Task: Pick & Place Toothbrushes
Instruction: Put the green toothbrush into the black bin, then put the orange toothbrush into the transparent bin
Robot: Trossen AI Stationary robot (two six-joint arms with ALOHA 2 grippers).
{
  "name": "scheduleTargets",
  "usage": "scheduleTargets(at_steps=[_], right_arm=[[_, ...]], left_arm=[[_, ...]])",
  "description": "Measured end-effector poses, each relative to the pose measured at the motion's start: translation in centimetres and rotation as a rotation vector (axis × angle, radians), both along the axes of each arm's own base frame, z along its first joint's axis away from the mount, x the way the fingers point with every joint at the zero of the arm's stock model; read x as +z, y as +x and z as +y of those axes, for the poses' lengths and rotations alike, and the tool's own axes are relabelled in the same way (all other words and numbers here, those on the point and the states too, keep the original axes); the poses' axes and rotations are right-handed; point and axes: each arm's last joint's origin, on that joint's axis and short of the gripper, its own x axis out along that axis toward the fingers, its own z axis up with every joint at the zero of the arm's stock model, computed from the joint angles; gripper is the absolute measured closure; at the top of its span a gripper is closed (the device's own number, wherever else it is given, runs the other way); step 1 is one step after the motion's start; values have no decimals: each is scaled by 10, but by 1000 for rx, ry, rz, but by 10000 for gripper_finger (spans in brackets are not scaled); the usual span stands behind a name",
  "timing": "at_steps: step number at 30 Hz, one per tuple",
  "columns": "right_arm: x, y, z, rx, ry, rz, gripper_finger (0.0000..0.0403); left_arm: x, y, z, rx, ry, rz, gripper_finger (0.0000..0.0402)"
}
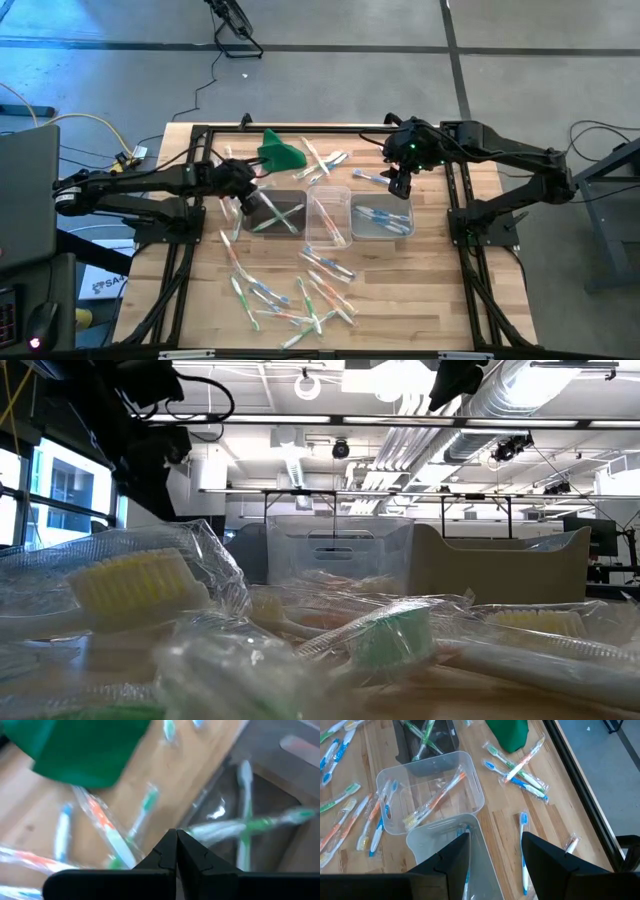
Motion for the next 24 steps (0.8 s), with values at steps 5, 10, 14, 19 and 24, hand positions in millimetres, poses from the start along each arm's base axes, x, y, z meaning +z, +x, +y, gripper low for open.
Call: scheduleTargets(at_steps=[5, 10, 14, 19, 24], right_arm=[[0, 0, 0, 0, 0, 0, 229], [0, 0, 0, 1, 0, 0, 229], [0, 0, 0, 1, -1, 0, 229], [0, 0, 0, 2, -2, 1, 229], [0, 0, 0, 2, -2, 0, 229]], left_arm=[[-4, -3, -4, -20, -140, 16, 401], [-5, -4, -6, -26, -192, 21, 401], [0, 3, -4, -74, -134, -55, 401], [17, 18, 0, -174, 15, -240, 401], [34, 28, 3, -251, 173, -405, 401]])
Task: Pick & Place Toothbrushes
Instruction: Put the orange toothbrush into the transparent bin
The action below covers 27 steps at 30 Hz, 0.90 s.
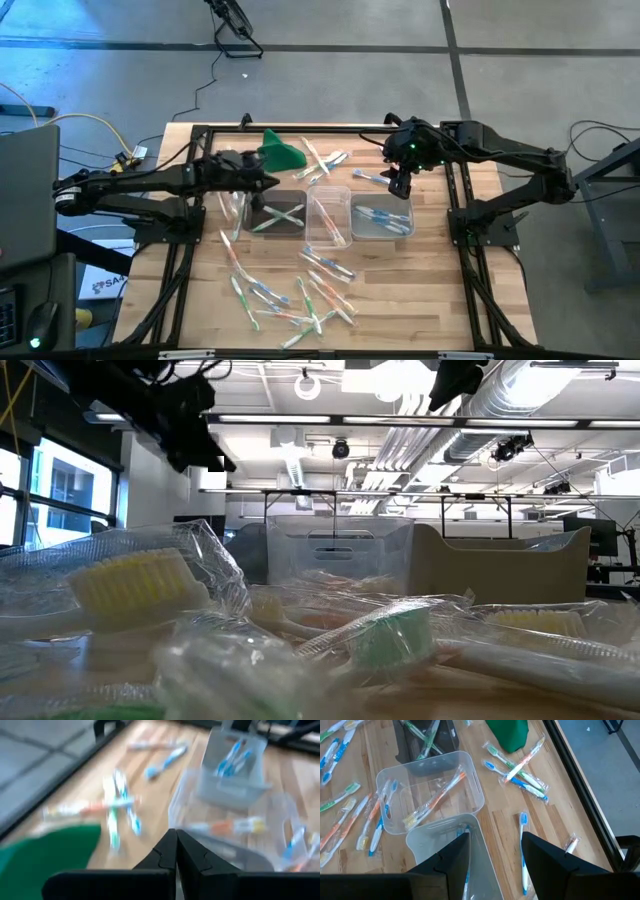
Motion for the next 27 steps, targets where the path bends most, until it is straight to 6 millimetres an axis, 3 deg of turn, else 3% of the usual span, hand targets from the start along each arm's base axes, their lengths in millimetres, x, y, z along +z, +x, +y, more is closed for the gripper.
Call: scheduleTargets(at_steps=[11, 18, 21, 27], right_arm=[[0, 1, 0, 4, 4, -10, 229], [9, 12, -5, -49, -81, -136, 229], [7, 20, -14, -167, -85, -165, 229], [-22, 35, -48, -280, -34, -21, 229]], left_arm=[[1, 0, 0, -19, 39, 1, 401], [-2, -1, 1, 18, 22, 28, 401], [1, 0, 2, 49, 45, 0, 401], [2, 0, 2, 39, 95, 12, 401]])
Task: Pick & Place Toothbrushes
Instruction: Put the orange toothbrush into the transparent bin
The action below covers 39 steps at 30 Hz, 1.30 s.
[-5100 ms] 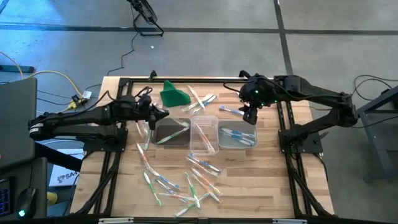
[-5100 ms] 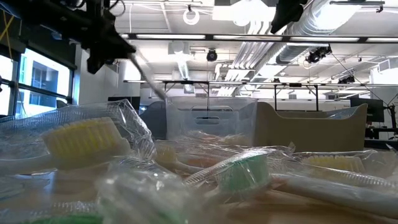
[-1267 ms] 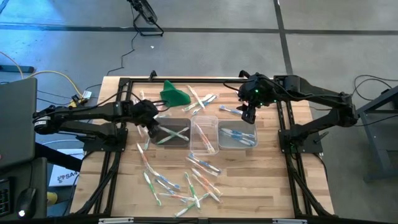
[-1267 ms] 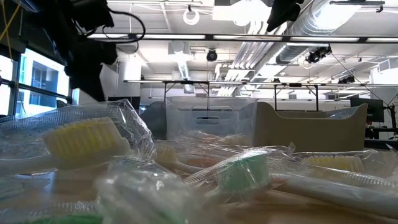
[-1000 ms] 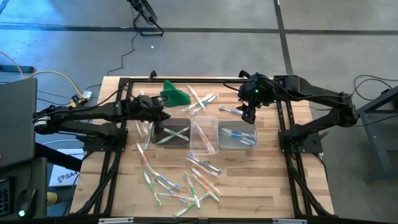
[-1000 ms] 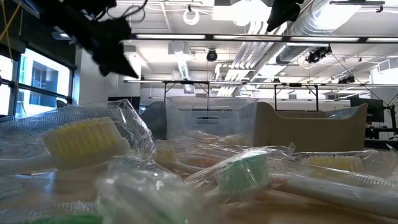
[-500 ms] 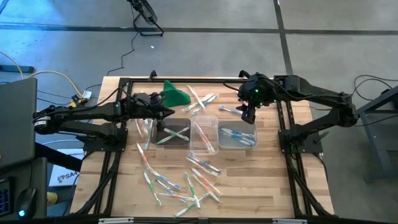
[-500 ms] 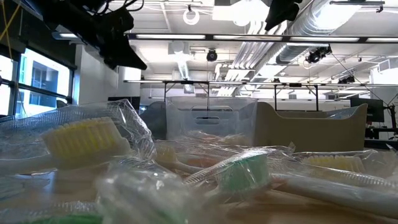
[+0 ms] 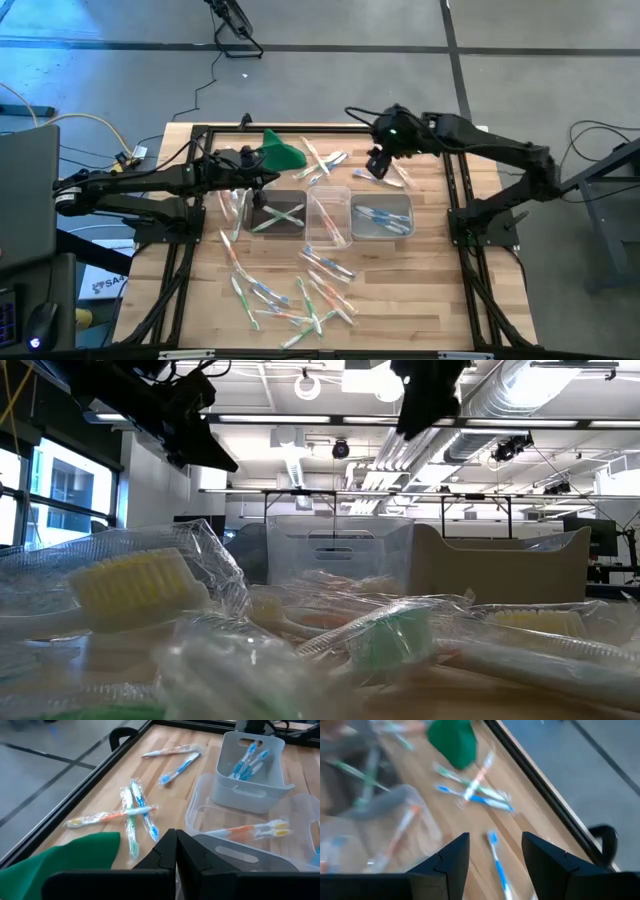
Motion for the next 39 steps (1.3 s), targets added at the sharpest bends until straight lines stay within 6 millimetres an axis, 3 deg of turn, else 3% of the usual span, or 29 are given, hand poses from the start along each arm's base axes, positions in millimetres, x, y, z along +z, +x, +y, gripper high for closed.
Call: scheduleTargets(at_steps=[5, 13, 23, 32, 39], right_arm=[[-22, 7, -34, -90, 33, 79, 229], [-56, -10, -92, -265, 154, 228, 229], [-97, -19, -139, -299, 273, 328, 229], [-129, -19, -154, -274, 347, 443, 229], [-159, -27, -146, -261, 394, 510, 229]], left_arm=[[0, 0, 0, 0, 0, 4, 401], [-3, -1, 0, 0, -8, 32, 401], [-3, -1, 0, 4, -7, 31, 401], [-3, -2, 0, 26, 2, 33, 401], [-3, -2, 1, 30, 5, 34, 401]])
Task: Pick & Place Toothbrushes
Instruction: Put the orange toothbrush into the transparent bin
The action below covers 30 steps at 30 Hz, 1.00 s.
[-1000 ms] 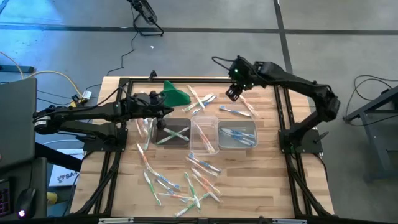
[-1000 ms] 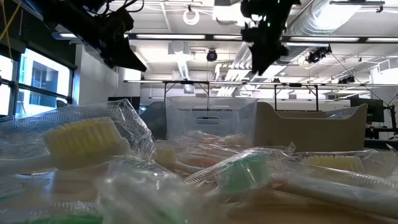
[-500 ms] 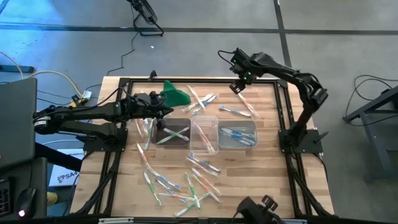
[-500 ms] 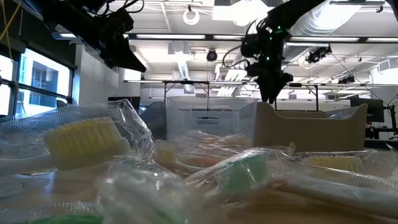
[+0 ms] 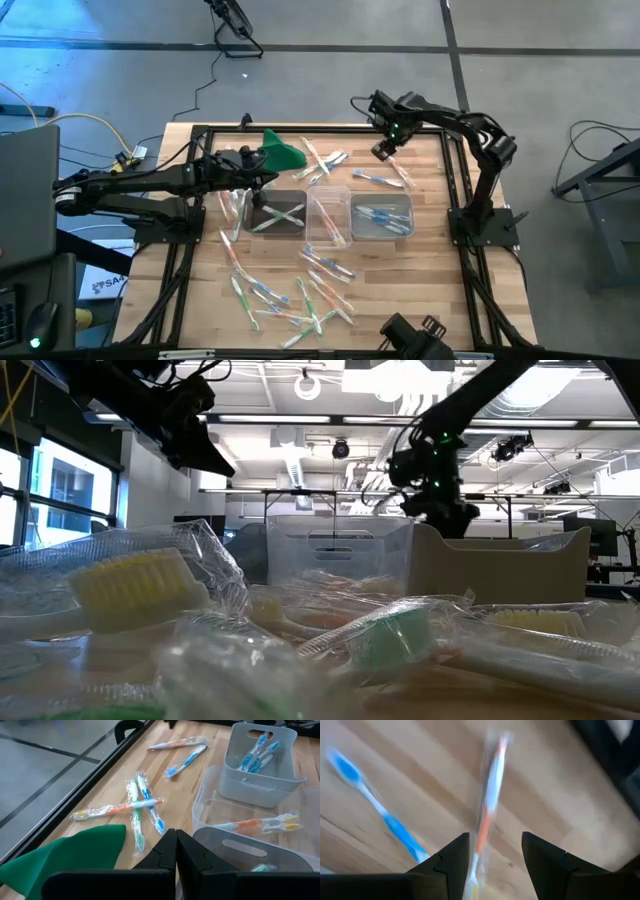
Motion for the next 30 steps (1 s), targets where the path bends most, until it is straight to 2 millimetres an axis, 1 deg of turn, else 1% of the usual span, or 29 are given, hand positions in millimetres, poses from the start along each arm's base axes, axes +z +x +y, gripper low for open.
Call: scheduleTargets(at_steps=[5, 9, 13, 20, 25, 30], right_arm=[[-29, -8, 7, 42, 19, 14, 229], [-41, -9, 10, 43, 18, -9, 229], [-44, -9, 9, 41, 2, -30, 229], [-44, -8, 5, 37, -25, -52, 229], [-45, -7, 6, 39, -8, -80, 229], [-59, -12, 10, 37, -4, -99, 229]], left_arm=[[0, 0, 0, 1, 0, 0, 401], [0, 0, 0, 1, 0, 0, 401], [0, 0, 0, 3, -3, -2, 401], [0, 0, 0, 3, -3, -2, 401], [0, 0, 0, 3, -3, -2, 401], [0, 0, 0, 3, -3, -2, 401]])
